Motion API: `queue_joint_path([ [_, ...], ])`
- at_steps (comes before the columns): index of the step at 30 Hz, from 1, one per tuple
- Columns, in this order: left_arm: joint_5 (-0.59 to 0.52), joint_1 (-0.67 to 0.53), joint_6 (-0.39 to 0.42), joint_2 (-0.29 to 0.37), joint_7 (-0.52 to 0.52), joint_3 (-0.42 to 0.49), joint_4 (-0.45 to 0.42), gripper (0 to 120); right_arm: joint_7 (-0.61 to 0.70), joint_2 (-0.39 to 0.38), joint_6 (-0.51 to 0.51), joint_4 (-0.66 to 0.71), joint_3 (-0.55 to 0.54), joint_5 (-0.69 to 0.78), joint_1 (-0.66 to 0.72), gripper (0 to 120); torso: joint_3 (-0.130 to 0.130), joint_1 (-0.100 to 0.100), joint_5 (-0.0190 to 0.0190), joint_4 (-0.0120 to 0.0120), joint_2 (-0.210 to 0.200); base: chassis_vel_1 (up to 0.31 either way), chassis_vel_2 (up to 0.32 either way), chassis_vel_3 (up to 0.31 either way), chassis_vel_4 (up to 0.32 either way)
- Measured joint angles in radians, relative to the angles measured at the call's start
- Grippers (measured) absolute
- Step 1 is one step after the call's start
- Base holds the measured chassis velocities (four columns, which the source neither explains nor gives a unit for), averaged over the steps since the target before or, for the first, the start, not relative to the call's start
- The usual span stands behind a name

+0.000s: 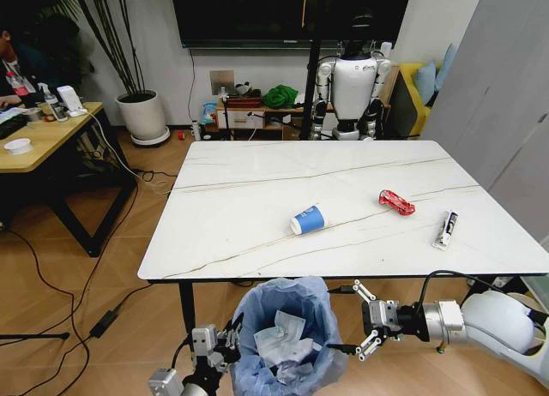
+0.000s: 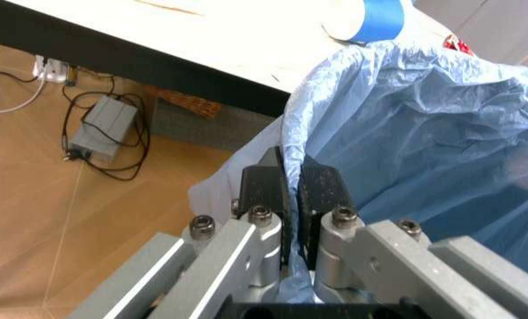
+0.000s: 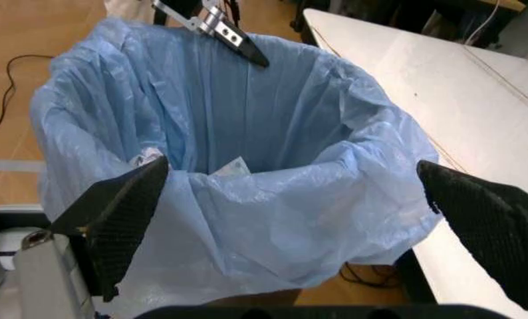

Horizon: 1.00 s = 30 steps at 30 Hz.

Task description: Pick up the trash bin and place the trash from the table into it.

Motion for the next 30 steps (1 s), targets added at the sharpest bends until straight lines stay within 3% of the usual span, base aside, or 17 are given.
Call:
queue_joint_path([
  [6,-0.001,0.022,-0.003,0.005,0.001,-0.012,-0.003,0,0.025,0.018,-0.011,-0.014,0.003,0.041,0.024,100,0.0,0.0,-0.0002,-0.0001,0.0,0.0,0.0,0.0,0.0],
  [13,0.015,0.083,-0.006,0.014,0.01,-0.041,-0.037,0,0.248,0.128,-0.031,-0.09,-0.002,0.139,0.109,100,0.0,0.0,0.0001,0.0,0.0,0.0,0.0,0.0,0.0],
  [16,0.025,0.099,-0.007,0.016,0.014,-0.046,-0.045,0,0.285,0.155,-0.035,-0.11,-0.002,0.174,0.14,100,0.0,0.0,0.0005,-0.0003,0.0,0.0,0.0,0.0,0.0],
  [21,0.042,0.126,-0.009,0.018,0.019,-0.053,-0.059,0,0.232,0.178,-0.098,-0.161,-0.008,0.309,0.225,100,0.0,0.0,0.0,0.0002,0.0,0.0,0.0,0.0,0.0],
  [30,0.051,0.143,-0.01,0.027,0.021,-0.056,-0.063,0,0.165,0.233,-0.169,-0.272,-0.031,0.355,0.295,100,0.0,0.0,-0.0002,-0.0005,0.0,0.0,0.0,0.0,0.0],
])
